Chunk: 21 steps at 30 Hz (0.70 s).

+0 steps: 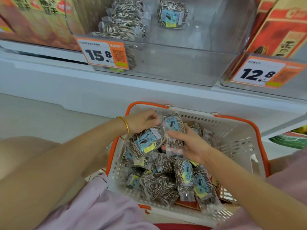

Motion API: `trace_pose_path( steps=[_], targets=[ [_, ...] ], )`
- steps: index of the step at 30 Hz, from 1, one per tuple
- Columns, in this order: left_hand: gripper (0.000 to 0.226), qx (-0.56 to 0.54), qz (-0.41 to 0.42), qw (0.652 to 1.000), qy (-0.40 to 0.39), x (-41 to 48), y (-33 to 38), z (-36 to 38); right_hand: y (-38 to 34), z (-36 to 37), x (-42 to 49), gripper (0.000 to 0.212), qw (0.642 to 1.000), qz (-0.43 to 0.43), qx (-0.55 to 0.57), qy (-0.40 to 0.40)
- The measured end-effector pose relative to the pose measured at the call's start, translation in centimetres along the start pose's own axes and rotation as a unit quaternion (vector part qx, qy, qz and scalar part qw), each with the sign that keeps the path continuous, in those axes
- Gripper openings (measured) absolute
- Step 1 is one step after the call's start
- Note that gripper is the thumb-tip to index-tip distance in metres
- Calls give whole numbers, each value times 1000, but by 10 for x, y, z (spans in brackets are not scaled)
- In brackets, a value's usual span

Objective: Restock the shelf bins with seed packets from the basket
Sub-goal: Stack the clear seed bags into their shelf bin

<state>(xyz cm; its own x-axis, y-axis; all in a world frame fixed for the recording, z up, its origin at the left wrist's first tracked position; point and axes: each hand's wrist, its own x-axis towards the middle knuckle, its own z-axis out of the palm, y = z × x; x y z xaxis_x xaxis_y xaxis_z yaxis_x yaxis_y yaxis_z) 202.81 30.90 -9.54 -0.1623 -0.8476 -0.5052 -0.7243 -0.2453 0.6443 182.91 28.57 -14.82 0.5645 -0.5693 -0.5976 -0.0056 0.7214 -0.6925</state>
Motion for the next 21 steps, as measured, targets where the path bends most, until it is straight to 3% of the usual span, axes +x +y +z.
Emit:
trace_pose_path(
  steps=[3, 6, 10, 12, 14, 17, 19, 21],
  targets=[
    [32, 0, -25, 1000, 17, 0, 6, 3, 3, 7, -2, 65, 998, -14, -16, 65],
    [42, -25, -69, 997, -26, -1, 5, -1, 3, 5, -3, 79, 996, -31, -4, 84],
    [63, -76, -123, 982, -124, -11, 2, -9, -4, 4, -8, 43, 994, -60, -18, 89],
    [67, -70, -123, 982, -128, -13, 0, -12, -8, 1, -10, 41, 995, -60, -27, 73],
    [57, -33, -112, 987, -109, -13, 0, -18, -14, -2, -13, 50, 987, -73, -102, 104],
    [49, -26, -112, 991, -71, -14, 0, -24, -30, -10, -22, 51, 927, -165, -285, 181],
    [45, -36, -110, 992, -43, -15, 1, -25, -44, -12, -32, 49, 913, -211, -315, 147],
    [41, -54, -92, 994, -17, -15, 4, -25, -56, -11, -39, 54, 915, -210, -341, 41]
  ],
)
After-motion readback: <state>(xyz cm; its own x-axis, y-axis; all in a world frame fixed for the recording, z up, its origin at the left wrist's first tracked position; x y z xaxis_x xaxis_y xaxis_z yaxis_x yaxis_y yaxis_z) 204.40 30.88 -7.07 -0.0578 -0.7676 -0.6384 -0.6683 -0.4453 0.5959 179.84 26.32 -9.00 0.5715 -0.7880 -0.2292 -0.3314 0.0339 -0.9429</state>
